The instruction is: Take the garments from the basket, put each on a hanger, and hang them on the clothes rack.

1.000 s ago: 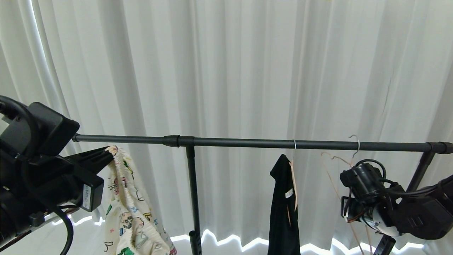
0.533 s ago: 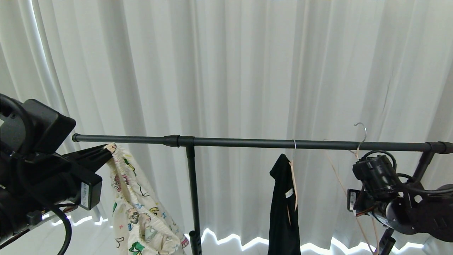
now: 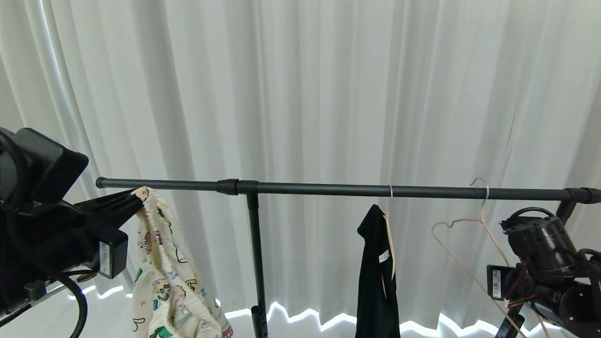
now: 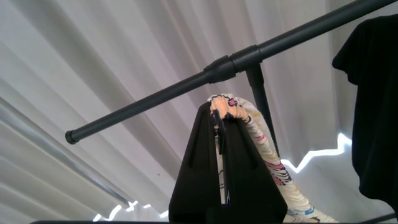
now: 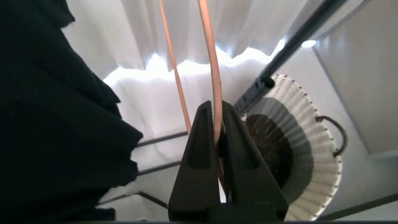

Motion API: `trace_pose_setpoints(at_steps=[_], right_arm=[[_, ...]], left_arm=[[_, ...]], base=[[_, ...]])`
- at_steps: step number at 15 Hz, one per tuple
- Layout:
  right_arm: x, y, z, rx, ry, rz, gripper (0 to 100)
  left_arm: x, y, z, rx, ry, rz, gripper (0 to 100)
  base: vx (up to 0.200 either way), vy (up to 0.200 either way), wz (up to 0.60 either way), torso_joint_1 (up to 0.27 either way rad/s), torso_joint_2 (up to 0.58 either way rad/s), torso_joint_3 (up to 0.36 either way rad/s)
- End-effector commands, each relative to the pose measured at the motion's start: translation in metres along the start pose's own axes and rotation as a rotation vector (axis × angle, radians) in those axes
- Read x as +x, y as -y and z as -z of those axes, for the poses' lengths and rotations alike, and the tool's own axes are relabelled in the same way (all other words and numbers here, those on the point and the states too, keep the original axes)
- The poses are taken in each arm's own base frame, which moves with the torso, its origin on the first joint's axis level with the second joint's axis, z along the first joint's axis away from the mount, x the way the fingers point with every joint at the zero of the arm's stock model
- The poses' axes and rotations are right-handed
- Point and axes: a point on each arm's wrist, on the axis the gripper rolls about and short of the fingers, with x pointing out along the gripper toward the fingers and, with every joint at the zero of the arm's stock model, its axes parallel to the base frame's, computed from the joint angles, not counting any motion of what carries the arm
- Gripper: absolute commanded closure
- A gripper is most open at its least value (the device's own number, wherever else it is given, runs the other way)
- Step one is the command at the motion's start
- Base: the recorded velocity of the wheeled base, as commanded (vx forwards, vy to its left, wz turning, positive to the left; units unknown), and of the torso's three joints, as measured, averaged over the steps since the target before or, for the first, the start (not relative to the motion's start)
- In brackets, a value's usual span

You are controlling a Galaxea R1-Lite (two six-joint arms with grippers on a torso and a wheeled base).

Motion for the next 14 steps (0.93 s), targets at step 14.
trace_pose_setpoints(at_steps=[14], right_arm=[[-0.027,0.015,-0.011,-0.028,0.222,-0.043,100]], left_arm=[[-0.002,-0.001,-0.001,0.018,0.011,-0.004,100]], base=[[-0.2,0.0,0.0,0.001,0.0,0.001]])
